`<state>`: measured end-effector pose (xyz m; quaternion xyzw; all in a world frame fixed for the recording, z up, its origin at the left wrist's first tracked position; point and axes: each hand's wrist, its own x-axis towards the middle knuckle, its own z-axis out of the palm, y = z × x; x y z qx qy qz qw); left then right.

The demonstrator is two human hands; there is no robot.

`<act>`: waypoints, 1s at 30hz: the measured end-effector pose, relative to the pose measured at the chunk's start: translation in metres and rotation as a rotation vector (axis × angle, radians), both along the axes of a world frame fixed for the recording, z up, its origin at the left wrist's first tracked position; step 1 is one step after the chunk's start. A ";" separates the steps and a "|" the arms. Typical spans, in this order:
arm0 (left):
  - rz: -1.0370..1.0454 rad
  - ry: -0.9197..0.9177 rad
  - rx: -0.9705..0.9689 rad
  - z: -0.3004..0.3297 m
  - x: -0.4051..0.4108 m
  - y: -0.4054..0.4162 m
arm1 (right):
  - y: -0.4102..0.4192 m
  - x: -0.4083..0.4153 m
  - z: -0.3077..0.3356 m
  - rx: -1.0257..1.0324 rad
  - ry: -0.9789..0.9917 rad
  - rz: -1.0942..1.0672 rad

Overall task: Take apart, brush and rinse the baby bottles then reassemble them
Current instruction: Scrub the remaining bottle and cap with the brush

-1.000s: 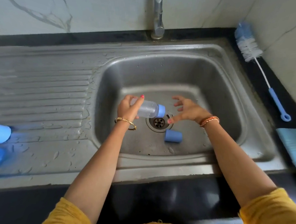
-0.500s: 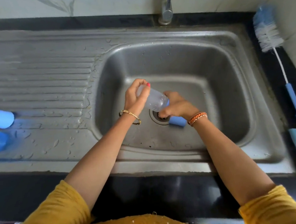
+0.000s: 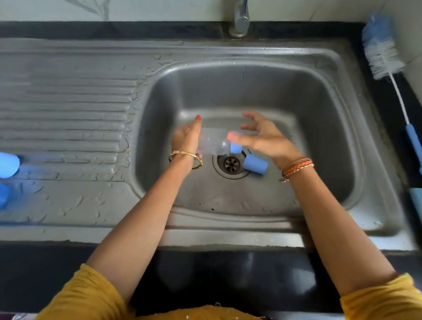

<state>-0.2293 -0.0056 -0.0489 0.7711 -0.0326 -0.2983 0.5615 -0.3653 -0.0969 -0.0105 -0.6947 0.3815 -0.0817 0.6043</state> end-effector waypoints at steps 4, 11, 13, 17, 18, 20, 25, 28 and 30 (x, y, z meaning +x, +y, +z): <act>-0.040 -0.148 -0.145 0.005 -0.005 0.001 | -0.005 -0.013 0.005 0.239 0.126 -0.044; 0.055 -0.050 -0.032 0.004 0.001 0.003 | -0.001 -0.003 -0.012 -0.611 0.095 0.257; 0.127 0.058 -0.068 0.006 0.003 0.003 | -0.001 -0.002 -0.013 -0.509 -0.042 0.202; 0.133 0.043 -0.182 0.014 0.007 0.007 | -0.005 -0.008 -0.002 0.131 -0.181 -0.033; 0.094 0.002 -0.194 0.014 0.007 0.008 | -0.008 -0.009 -0.002 0.215 -0.126 -0.083; -0.019 -0.116 -0.219 0.014 0.000 0.008 | -0.012 -0.008 -0.002 0.297 0.066 -0.060; -0.148 -0.227 -0.237 0.011 -0.011 0.008 | -0.004 -0.003 -0.006 0.293 0.233 0.188; -0.035 -0.104 -0.181 0.007 -0.002 0.006 | -0.001 0.000 -0.007 0.182 0.111 0.066; 0.044 0.002 -0.089 0.000 0.005 0.003 | -0.003 0.001 -0.012 0.074 0.012 0.018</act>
